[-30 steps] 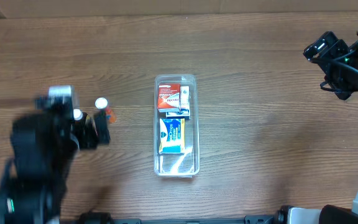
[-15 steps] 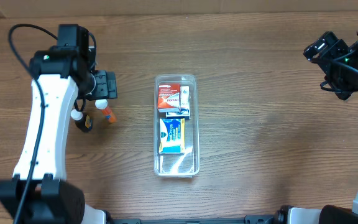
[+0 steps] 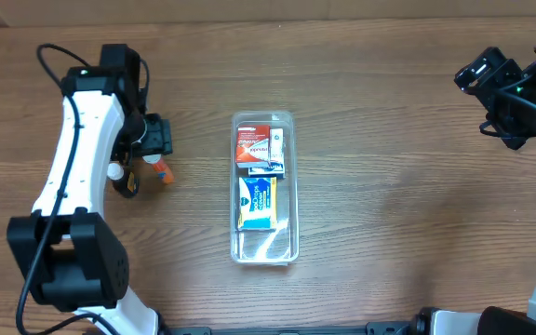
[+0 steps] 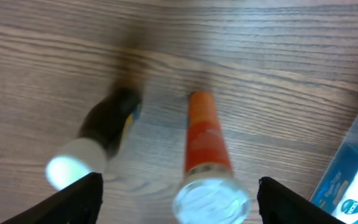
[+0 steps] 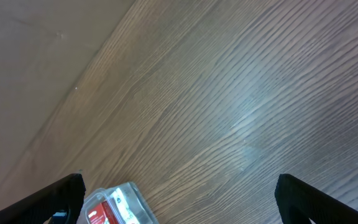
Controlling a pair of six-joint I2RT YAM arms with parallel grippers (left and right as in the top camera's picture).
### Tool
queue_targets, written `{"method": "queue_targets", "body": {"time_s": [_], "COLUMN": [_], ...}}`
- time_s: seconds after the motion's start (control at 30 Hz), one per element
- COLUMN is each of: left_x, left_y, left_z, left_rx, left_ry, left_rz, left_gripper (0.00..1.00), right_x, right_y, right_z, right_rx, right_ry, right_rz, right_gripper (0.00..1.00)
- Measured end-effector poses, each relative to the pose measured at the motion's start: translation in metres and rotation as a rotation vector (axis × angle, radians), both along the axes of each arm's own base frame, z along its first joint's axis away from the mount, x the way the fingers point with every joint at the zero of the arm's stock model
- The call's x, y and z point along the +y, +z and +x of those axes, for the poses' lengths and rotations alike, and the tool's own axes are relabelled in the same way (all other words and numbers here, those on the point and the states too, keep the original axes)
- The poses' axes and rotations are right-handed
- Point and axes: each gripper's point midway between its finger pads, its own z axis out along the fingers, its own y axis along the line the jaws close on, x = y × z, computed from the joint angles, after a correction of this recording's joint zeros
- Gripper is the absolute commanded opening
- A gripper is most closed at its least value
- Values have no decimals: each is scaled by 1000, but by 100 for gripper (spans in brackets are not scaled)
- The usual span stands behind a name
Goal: Pack container
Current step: 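Reach the left gripper down and grasp the small dark-capped bottle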
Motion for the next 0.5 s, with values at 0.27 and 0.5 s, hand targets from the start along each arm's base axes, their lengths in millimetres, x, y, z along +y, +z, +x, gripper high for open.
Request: {"method": "queue_targets", "body": {"time_s": [0.27,0.5], "left_x": [61,73], "left_y": [65,5], "left_z": [-44,-42], "left_rx": [-112,-64], "left_ry": [200,240], "left_rz": [29,-14], "left_gripper": [97,92], "right_x": [0,0], "right_y": [0,0], "right_z": [0,0], "right_rx": [0,0], "right_ry": [0,-1], "right_rz": [0,0], "right_gripper": [100,100]}}
